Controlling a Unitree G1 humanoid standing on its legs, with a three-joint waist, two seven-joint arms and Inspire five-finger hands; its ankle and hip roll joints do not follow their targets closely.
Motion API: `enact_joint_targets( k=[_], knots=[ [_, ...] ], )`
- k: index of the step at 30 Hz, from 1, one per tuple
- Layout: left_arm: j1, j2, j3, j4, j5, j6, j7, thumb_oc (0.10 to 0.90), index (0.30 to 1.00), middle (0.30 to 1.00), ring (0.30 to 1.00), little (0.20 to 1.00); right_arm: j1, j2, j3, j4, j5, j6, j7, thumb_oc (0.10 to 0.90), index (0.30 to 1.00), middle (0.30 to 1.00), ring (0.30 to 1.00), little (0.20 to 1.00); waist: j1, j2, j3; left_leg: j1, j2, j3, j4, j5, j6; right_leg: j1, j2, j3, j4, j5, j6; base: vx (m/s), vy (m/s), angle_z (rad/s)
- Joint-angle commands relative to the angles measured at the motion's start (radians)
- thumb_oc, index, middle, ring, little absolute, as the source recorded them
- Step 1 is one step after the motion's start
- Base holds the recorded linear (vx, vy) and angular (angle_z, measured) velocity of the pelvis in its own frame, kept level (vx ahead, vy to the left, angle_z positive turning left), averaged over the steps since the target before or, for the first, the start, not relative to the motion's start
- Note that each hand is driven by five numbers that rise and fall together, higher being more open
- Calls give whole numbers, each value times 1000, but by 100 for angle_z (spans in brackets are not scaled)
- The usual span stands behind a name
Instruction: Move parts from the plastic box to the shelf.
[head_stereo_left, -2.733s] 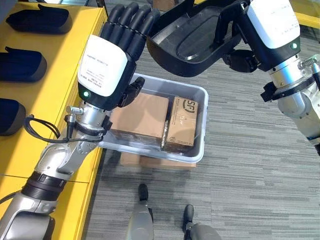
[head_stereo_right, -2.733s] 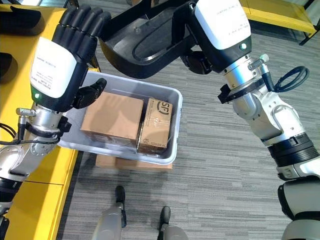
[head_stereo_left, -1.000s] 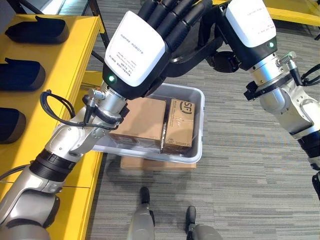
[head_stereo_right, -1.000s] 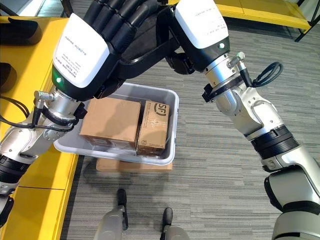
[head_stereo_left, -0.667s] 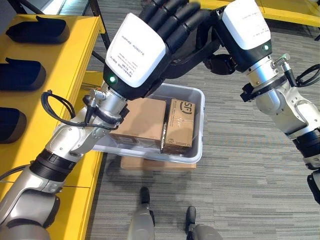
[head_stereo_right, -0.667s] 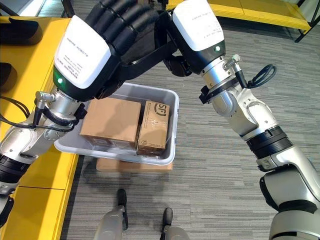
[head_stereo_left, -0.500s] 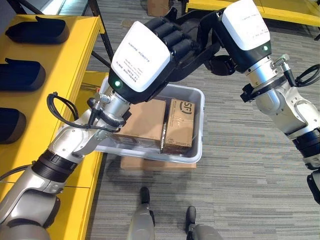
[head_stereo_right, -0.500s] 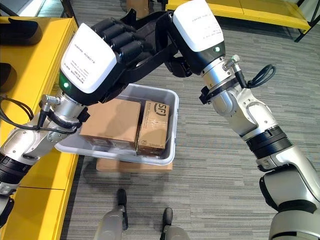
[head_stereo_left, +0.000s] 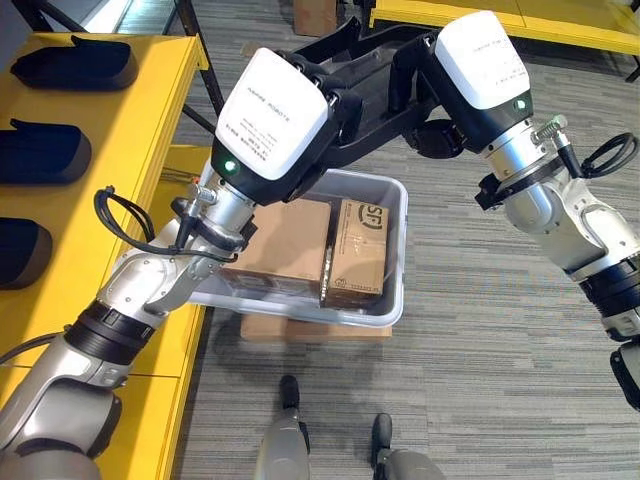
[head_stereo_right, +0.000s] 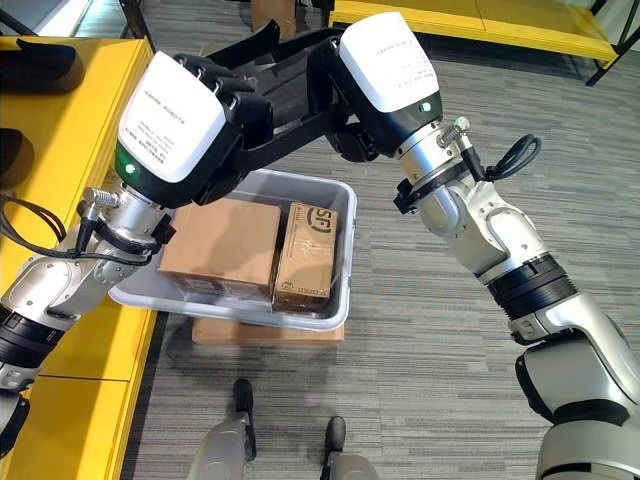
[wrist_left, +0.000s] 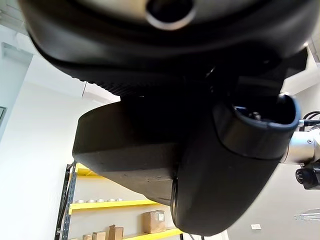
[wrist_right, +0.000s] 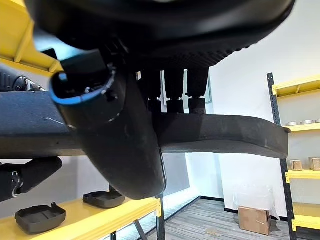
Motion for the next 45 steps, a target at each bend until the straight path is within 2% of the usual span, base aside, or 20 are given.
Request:
enact_joint_targets(
  k=[1,2,3,4,16,27,30,35,39,40,43,44,45],
  knots=[
    [107,-67,33,39,-36,2,44,400,300,300,300,300,41,70,-66,-13,77,-16,-84,400,300,300,300,300,-11,-16,-282,-98,124,-82,23,54,-128,154,-39,-39,-2,-149,31,0,0,0],
    [111,-67,37,37,-36,2,43,400,300,300,300,300,48,72,-73,-19,79,-15,-81,400,300,300,300,300,-12,-16,-283,-97,124,-82,23,54,-128,154,-39,-38,-2,-149,31,0,0,0],
    [116,-69,41,36,-37,3,43,400,300,300,300,300,57,75,-80,-23,85,-14,-78,551,511,511,511,511,-13,-16,-282,-97,124,-82,24,54,-128,155,-40,-38,-2,-148,31,0,0,0],
    [117,-70,45,35,-38,3,42,400,300,300,300,300,65,77,-86,-29,91,-14,-75,900,1000,1000,1000,1000,-14,-15,-283,-97,124,-82,24,54,-129,155,-40,-38,-2,-148,31,0,0,0],
    [183,-54,80,38,-37,1,18,400,300,300,300,300,176,53,-169,-139,163,-44,-32,900,1000,1000,1000,1000,-24,-12,-284,-97,122,-78,23,54,-128,151,-42,-34,-2,-145,32,0,0,0],
    [297,-25,161,54,-21,10,1,400,300,300,300,300,498,47,-384,-322,229,-95,9,900,1000,1000,1000,1000,-46,-5,-277,-100,124,-72,24,53,-125,143,-45,-25,-2,-142,34,2,6,-3],
    [371,-25,235,62,-10,24,11,400,300,300,300,300,681,56,-504,-376,239,-113,20,900,1000,1000,1000,1000,-62,0,-273,-98,126,-66,25,52,-124,140,-47,-20,-2,-141,35,6,13,-4],
    [427,-37,301,72,-1,41,27,400,300,300,300,300,856,134,-615,-389,252,-117,12,900,1000,1000,1000,1000,-80,7,-270,-94,129,-58,19,54,-123,131,-48,-12,-2,-138,36,0,4,-6],
    [461,-53,337,62,0,46,33,400,300,300,300,300,936,204,-652,-400,255,-119,4,900,1000,1000,1000,1000,-87,11,-269,-91,132,-55,17,54,-123,128,-48,-5,-2,-139,35,-1,2,-9],
    [493,-81,372,42,-9,47,42,400,300,300,300,300,991,278,-671,-397,313,-130,12,900,1000,1000,1000,1000,-94,15,-263,-91,132,-52,17,55,-123,127,-48,-1,-2,-140,32,0,3,-8],
    [523,-96,394,20,-15,43,39,400,300,300,300,300,1027,314,-669,-408,341,-134,30,900,1000,1000,1000,1000,-98,18,-262,-91,132,-52,18,56,-124,129,-47,0,-2,-141,30,-1,-4,-3],
    [550,-124,416,-8,-30,40,38,400,300,300,300,300,1061,366,-662,-406,402,-144,53,900,1000,1000,1000,1000,-102,24,-257,-91,133,-52,18,58,-125,132,-46,1,-2,-143,26,0,0,0],
    [562,-134,427,-19,-35,39,41,400,300,300,300,300,1071,380,-655,-406,410,-146,56,900,1000,1000,1000,1000,-102,28,-254,-90,132,-51,17,59,-126,133,-45,1,-2,-144,25,0,0,0]
  ],
)
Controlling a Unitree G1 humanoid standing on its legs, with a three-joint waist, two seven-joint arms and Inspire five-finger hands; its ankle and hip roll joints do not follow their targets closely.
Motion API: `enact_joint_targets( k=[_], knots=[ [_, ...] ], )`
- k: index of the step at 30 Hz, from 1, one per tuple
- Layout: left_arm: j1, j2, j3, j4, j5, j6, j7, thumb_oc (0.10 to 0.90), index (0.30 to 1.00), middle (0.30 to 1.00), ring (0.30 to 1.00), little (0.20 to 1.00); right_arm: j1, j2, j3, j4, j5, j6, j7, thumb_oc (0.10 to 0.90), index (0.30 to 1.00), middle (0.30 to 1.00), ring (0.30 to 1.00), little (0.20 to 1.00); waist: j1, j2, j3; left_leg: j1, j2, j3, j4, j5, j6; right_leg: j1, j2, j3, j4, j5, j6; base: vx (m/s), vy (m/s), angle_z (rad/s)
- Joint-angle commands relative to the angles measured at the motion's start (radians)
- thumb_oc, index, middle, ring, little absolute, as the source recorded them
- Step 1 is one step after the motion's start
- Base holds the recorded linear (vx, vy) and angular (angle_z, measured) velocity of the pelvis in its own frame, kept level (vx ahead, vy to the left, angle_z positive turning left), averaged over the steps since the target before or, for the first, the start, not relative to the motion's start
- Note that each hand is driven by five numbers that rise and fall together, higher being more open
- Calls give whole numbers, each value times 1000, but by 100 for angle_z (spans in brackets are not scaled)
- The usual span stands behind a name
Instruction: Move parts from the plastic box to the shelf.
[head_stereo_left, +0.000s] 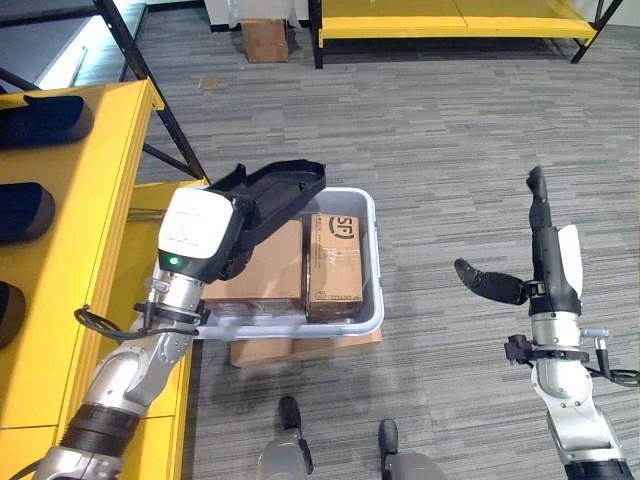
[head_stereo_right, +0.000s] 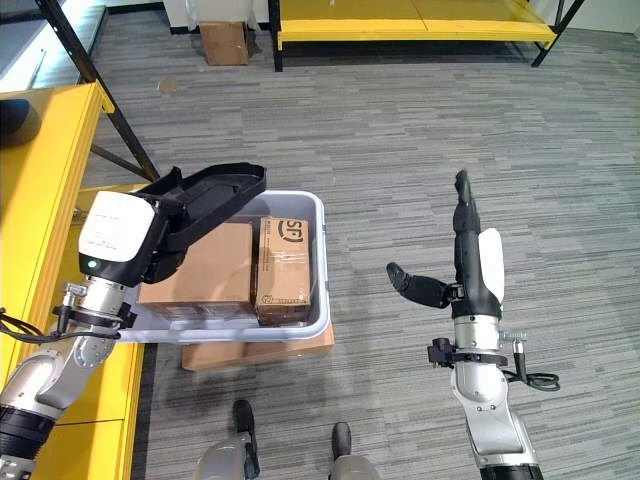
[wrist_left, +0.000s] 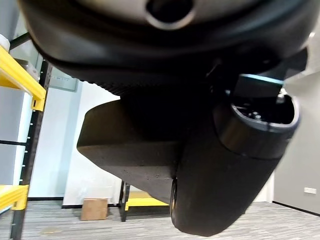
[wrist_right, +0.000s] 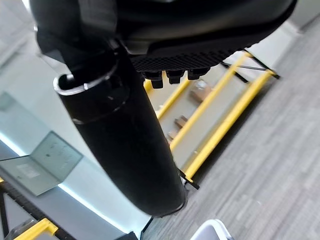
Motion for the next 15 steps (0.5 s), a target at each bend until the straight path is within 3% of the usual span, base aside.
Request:
enact_joint_targets(
  k=[1,7,11,15],
  knots=[
    [-6,-22,112,-76,-53,-26,113,400,300,300,300,300,4,-22,2,-49,140,-102,8,900,1000,1000,1000,1000,-2,4,-186,-103,127,-97,18,85,-123,154,-34,-54,0,-142,22,-12,-17,-4],
    [103,-76,179,-157,-87,-34,126,400,300,300,300,300,28,7,57,-77,190,-120,50,900,1000,1000,1000,1000,-2,36,-145,-84,139,-94,4,104,-117,113,-19,-35,99,-189,-4,-55,-46,-10],
    [143,-83,211,-220,-97,-38,134,400,300,300,300,300,4,-19,86,-88,188,-133,54,900,1000,1000,1000,1000,2,62,-89,-85,165,-118,0,141,-116,5,34,-31,271,-255,-48,-140,-129,1],
    [154,-89,234,-261,-102,-40,145,400,300,300,300,300,-42,-34,116,-90,213,-146,61,900,1000,1000,1000,1000,14,69,-45,-89,172,-151,-16,164,-109,-79,64,-17,346,-262,-67,-176,-158,-1]
  ],
)
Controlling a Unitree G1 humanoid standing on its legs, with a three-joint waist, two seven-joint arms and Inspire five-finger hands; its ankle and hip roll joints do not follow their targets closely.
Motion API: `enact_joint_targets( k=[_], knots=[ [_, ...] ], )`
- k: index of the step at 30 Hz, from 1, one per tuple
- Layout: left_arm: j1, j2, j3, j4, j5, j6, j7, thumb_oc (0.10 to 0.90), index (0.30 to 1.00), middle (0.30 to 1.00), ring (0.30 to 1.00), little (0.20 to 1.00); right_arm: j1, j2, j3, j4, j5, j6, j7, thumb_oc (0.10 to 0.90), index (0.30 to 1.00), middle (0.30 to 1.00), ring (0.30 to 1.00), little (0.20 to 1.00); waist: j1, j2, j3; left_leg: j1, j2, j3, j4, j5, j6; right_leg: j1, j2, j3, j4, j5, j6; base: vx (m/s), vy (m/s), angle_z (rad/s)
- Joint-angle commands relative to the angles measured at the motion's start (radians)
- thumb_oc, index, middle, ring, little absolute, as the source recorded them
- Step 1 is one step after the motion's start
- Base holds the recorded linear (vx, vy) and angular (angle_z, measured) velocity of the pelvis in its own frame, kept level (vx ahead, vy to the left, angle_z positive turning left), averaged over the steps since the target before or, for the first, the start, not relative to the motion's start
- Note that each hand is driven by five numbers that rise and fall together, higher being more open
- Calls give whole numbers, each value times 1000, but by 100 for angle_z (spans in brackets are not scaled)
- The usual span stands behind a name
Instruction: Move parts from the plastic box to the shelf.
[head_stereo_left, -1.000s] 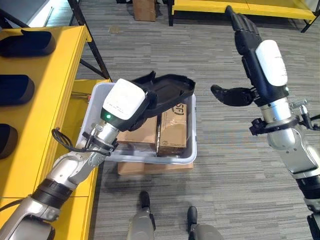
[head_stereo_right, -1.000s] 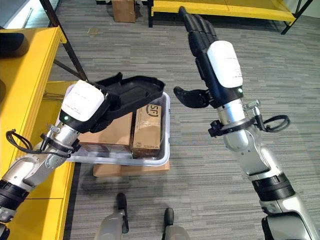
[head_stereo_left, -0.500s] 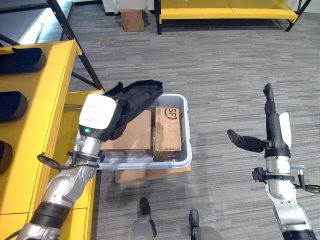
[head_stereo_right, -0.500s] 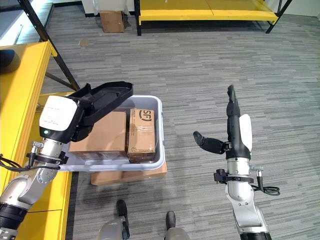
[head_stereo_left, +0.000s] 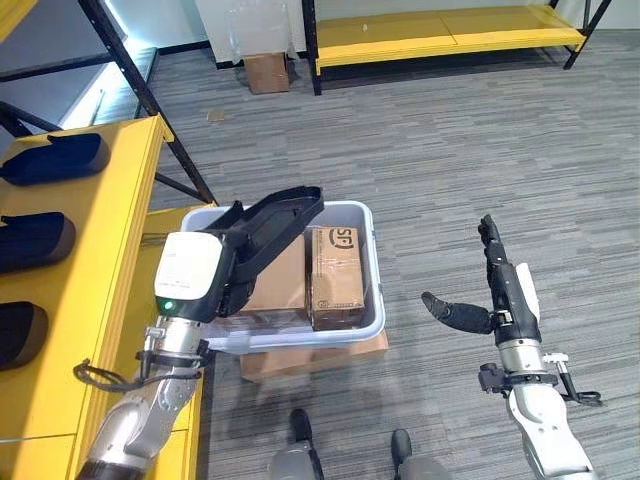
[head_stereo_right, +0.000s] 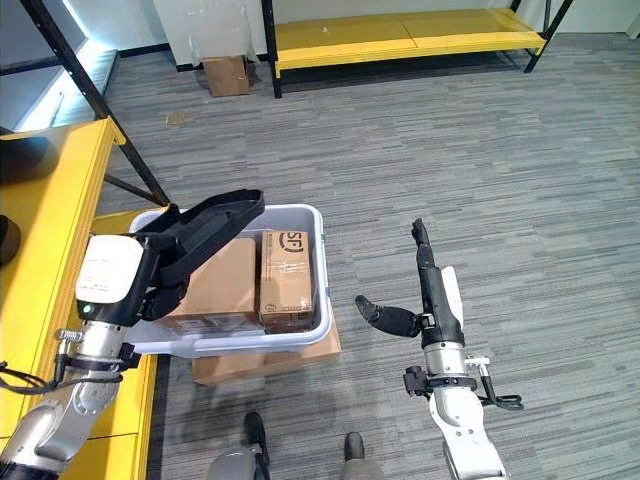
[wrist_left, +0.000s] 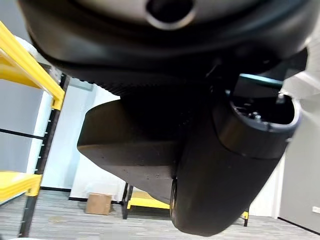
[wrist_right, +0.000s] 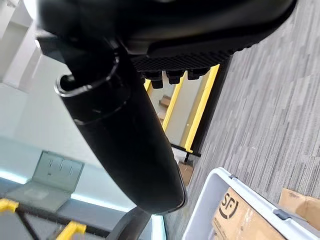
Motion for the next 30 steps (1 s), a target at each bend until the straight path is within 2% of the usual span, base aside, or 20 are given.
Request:
enact_joint_targets(
  k=[1,4,8,10,11,12,13,14,15,17,19,20,22,23,24,25,26,27,29,30],
  knots=[
    [-127,16,117,-120,-64,-41,132,400,300,300,300,300,-129,-56,-7,-100,39,-139,-21,900,1000,1000,1000,1000,27,4,-5,-111,135,-165,-17,162,-86,17,35,-46,118,-144,-47,-97,-139,-3],
    [-112,4,127,-143,-73,-45,135,400,300,300,300,300,-152,-77,13,-110,32,-143,-27,900,1000,1000,1000,1000,39,14,12,-118,141,-151,-33,200,-97,13,33,-73,97,-131,-55,-90,-228,8],
    [-159,9,84,-155,-80,-59,133,400,300,300,300,300,-167,-100,24,-121,7,-144,-60,900,1000,1000,1000,1000,28,11,30,-128,144,-16,-22,207,-118,33,-15,-156,19,-101,-56,-112,-139,58],
    [-177,13,66,-153,-83,-64,135,400,300,300,300,300,-171,-105,32,-118,-15,-142,-74,900,1000,1000,1000,1000,20,12,29,-123,140,-17,-4,206,-124,35,-24,-175,-2,-89,-53,-134,-74,94],
    [-184,13,53,-159,-83,-72,137,400,300,300,300,300,-169,-118,39,-121,-48,-141,-83,900,1000,1000,1000,1000,12,11,24,-92,137,-11,67,181,-124,17,-38,-201,-23,-62,-54,-115,-34,142],
    [-183,13,53,-159,-83,-73,137,400,300,300,300,300,-169,-118,40,-120,-49,-142,-84,900,1000,1000,1000,1000,8,11,24,-98,137,-17,79,173,-124,20,-39,-204,-25,-62,-52,-229,-76,135],
    [-190,2,49,-164,-85,-77,142,400,300,300,300,300,-164,-125,42,-125,-49,-145,-78,900,1000,1000,1000,1000,-2,6,13,-68,127,0,156,118,-115,1,-58,-241,-39,-47,-53,-147,-69,120],
    [-194,-6,46,-165,-89,-76,144,400,300,300,300,300,-160,-128,40,-124,-49,-145,-79,900,1000,1000,1000,1000,-10,3,7,-47,131,21,210,96,-115,-8,-66,-264,-43,-40,-57,-116,-101,82],
    [-198,-12,43,-165,-91,-76,145,400,300,300,300,300,-159,-129,41,-123,-49,-144,-78,900,1000,1000,1000,1000,-19,5,-5,-14,138,25,255,64,-129,-8,-68,-278,-46,-53,-56,-7,-63,73],
    [-202,-19,35,-172,-89,-78,149,400,300,300,300,300,-148,-126,38,-121,-52,-143,-79,900,1000,1000,1000,1000,-39,18,-15,57,158,59,281,50,-141,-13,-73,-325,-42,-54,-56,-14,-9,68],
    [-208,-29,30,-171,-94,-80,156,400,300,300,300,300,-137,-117,32,-116,-45,-142,-77,900,1000,1000,1000,1000,-53,31,-27,111,179,81,311,62,-152,-18,-86,-372,-44,-48,-58,-48,36,86],
    [-211,-31,27,-170,-95,-79,158,400,300,300,300,300,-133,-109,33,-106,-31,-137,-73,900,1000,1000,1000,1000,-51,35,-31,132,164,61,339,59,-150,-24,-91,-379,-51,-39,-60,-54,61,75],
    [-209,-31,32,-162,-91,-71,164,400,300,300,300,300,-118,-92,18,-90,0,-131,-60,900,1000,1000,1000,1000,-55,48,-42,152,106,23,300,18,-138,-28,-94,-405,-56,-29,-47,-35,58,65],
    [-209,-31,32,-162,-91,-71,164,400,300,300,300,300,-118,-92,18,-90,0,-131,-59,900,1000,1000,1000,1000,-56,48,-42,152,105,22,299,18,-138,-28,-95,-406,-56,-29,-46,-10,74,63],
    [-205,-43,42,-160,-87,-67,160,400,300,300,300,300,-106,-85,-6,-88,2,-125,-65,900,1000,1000,1000,1000,-63,59,-51,169,61,51,232,-58,-111,-30,-105,-427,-54,-13,-31,-4,55,82],
    [-204,-43,42,-161,-87,-67,160,400,300,300,300,300,-106,-85,-6,-88,2,-125,-64,900,1000,1000,1000,1000,-63,59,-50,170,60,52,230,-58,-110,-29,-105,-427,-54,-13,-30,-10,202,86],
    [-216,-48,35,-166,-87,-68,159,400,300,300,300,300,-86,-82,-35,-97,-3,-132,-79,900,1000,1000,1000,1000,-80,69,-56,180,80,133,133,-56,-108,-30,-136,-459,-32,4,-17,6,233,107],
    [-212,-52,36,-169,-89,-71,165,400,300,300,300,300,-74,-78,-50,-99,-8,-133,-87,900,1000,1000,1000,1000,-77,74,-54,176,88,158,95,-65,-107,-32,-160,-482,-7,12,-8,20,270,132],
    [-201,-52,38,-175,-85,-72,167,400,300,300,300,300,-60,-78,-60,-105,-15,-132,-87,900,1000,1000,1000,1000,-78,76,-56,191,72,159,50,-72,-99,-36,-180,-488,20,14,4,12,149,108],
    [-200,-43,42,-180,-78,-71,176,400,300,300,300,300,-44,-70,-74,-114,-22,-135,-88,900,1000,1000,1000,1000,-76,84,-57,210,76,183,-13,-87,-96,-50,-206,-516,49,30,14,-38,197,43]
  ],
)
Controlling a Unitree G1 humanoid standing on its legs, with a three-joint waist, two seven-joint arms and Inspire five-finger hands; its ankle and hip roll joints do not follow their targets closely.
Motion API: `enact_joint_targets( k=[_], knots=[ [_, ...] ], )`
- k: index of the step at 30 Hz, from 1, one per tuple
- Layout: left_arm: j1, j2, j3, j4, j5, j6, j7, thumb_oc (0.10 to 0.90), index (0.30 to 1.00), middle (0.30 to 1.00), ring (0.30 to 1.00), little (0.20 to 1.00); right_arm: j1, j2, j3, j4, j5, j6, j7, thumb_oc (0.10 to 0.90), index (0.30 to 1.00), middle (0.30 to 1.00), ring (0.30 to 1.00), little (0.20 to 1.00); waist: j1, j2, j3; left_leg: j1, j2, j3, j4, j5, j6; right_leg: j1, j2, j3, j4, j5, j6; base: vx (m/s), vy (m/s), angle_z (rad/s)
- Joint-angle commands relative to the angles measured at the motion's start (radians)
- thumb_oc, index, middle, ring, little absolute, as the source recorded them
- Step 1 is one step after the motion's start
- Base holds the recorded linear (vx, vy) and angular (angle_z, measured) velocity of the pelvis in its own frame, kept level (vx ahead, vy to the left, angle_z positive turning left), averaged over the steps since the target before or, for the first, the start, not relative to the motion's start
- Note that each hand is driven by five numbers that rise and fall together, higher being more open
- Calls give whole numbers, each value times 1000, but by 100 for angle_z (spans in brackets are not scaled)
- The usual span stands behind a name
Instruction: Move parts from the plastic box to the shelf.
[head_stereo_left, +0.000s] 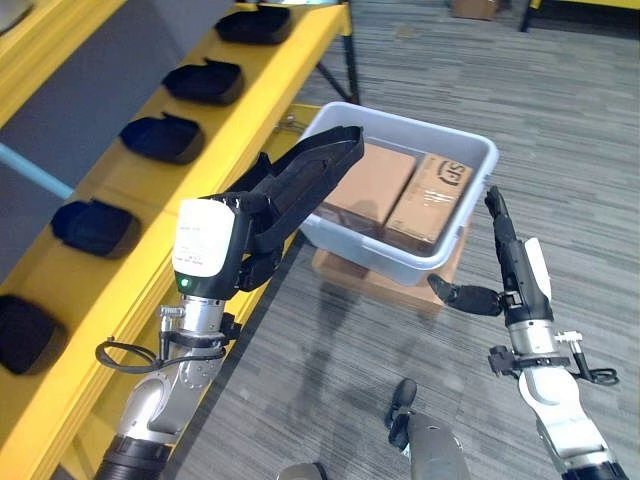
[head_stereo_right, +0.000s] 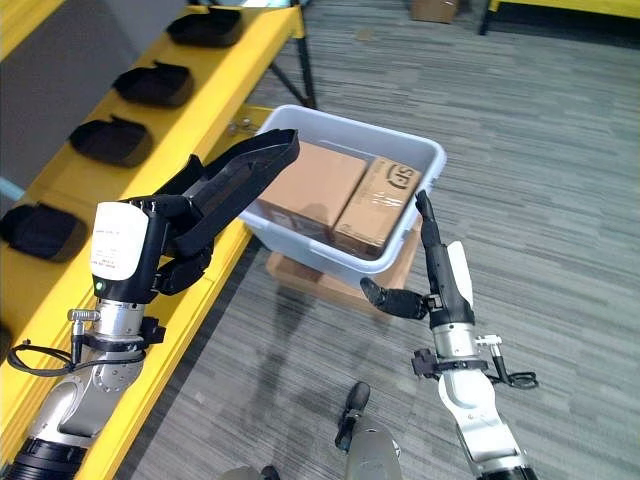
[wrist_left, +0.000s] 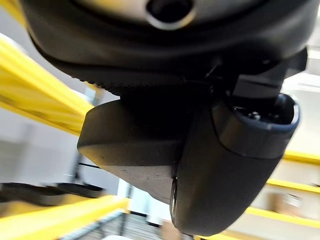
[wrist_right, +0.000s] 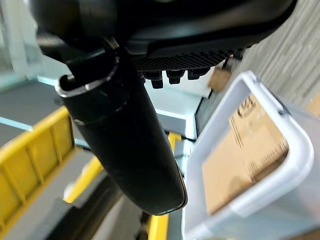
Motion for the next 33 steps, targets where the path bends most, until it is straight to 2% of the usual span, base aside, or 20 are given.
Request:
enact_joint_targets(
  k=[1,3,6,7,10,12,14,21,27,28,30,31,33],
  knots=[
    [-9,51,124,-161,-40,-27,136,400,300,300,300,300,-23,21,-35,-119,-6,-108,-37,900,1000,1000,1000,1000,-5,-6,-92,-20,14,-13,-54,46,-17,133,-113,98,26,-61,173,-52,257,30],
    [-8,56,123,-166,-33,-26,146,400,300,300,300,300,-26,30,-23,-112,-15,-108,-39,900,1000,1000,1000,1000,10,-9,-98,-1,-14,-15,-118,45,-3,130,-148,77,31,-34,198,-29,169,45],
    [-4,57,126,-170,-32,-23,149,400,300,300,300,300,-34,29,-11,-105,-33,-101,-42,900,1000,1000,1000,1000,18,-14,-98,2,-26,-25,-130,40,5,135,-162,66,29,-17,210,-46,115,34],
    [17,53,150,-182,-21,-11,155,400,300,300,300,300,-40,39,8,-99,-42,-99,-35,900,1000,1000,1000,1000,37,-32,-101,-9,-51,-46,-135,17,21,138,-185,54,23,16,230,-66,126,39],
    [37,46,169,-195,-11,-3,164,400,300,300,300,300,-38,54,28,-93,-35,-94,-20,900,1000,1000,1000,1000,56,-55,-113,-16,-74,-64,-136,-4,37,153,-206,38,15,39,247,-39,100,29],
    [42,47,173,-199,-11,-1,164,400,300,300,300,300,-39,55,32,-90,-36,-92,-18,900,1000,1000,1000,1000,57,-62,-116,-16,-82,-71,-136,-9,44,157,-212,35,14,44,251,-14,72,25],
    [71,38,195,-212,-4,5,170,400,300,300,300,300,-49,63,55,-84,-44,-78,1,900,1000,1000,1000,1000,82,-90,-131,-18,-113,-94,-134,-31,67,168,-242,25,17,72,272,-25,97,22],
    [137,36,234,-217,0,9,177,400,300,300,300,300,-44,78,67,-71,-47,-66,29,900,1000,1000,1000,1000,129,-123,-153,-27,-151,-151,-118,-52,96,214,-285,-16,25,100,295,0,74,32],
    [179,41,272,-205,-4,16,179,400,300,300,300,300,-51,91,76,-71,-43,-58,49,900,1000,1000,1000,1000,170,-151,-166,-46,-202,-202,-100,-68,125,257,-315,-48,-6,165,327,6,130,33],
    [190,56,282,-211,0,17,169,400,300,300,300,300,-54,97,88,-70,-50,-53,56,900,1000,1000,1000,1000,182,-161,-170,-45,-240,-222,-76,-90,152,273,-341,-51,-6,192,334,24,330,42],
    [202,57,294,-210,3,23,162,400,300,300,300,300,-53,104,95,-73,-64,-45,63,900,1000,1000,1000,1000,191,-162,-174,-33,-267,-233,-71,-103,174,281,-364,-48,14,204,335,54,357,40],
    [215,54,304,-208,6,32,156,400,300,300,300,300,-39,114,96,-72,-70,-40,70,900,1000,1000,1000,1000,186,-169,-172,-17,-292,-244,-74,-112,191,279,-391,-23,55,223,338,51,263,32],
    [217,53,305,-209,9,34,149,400,300,300,300,300,-27,119,95,-75,-75,-35,77,900,1000,1000,1000,1000,183,-173,-170,-6,-303,-249,-80,-114,200,279,-405,-8,78,223,339,34,178,29]
  ],
)
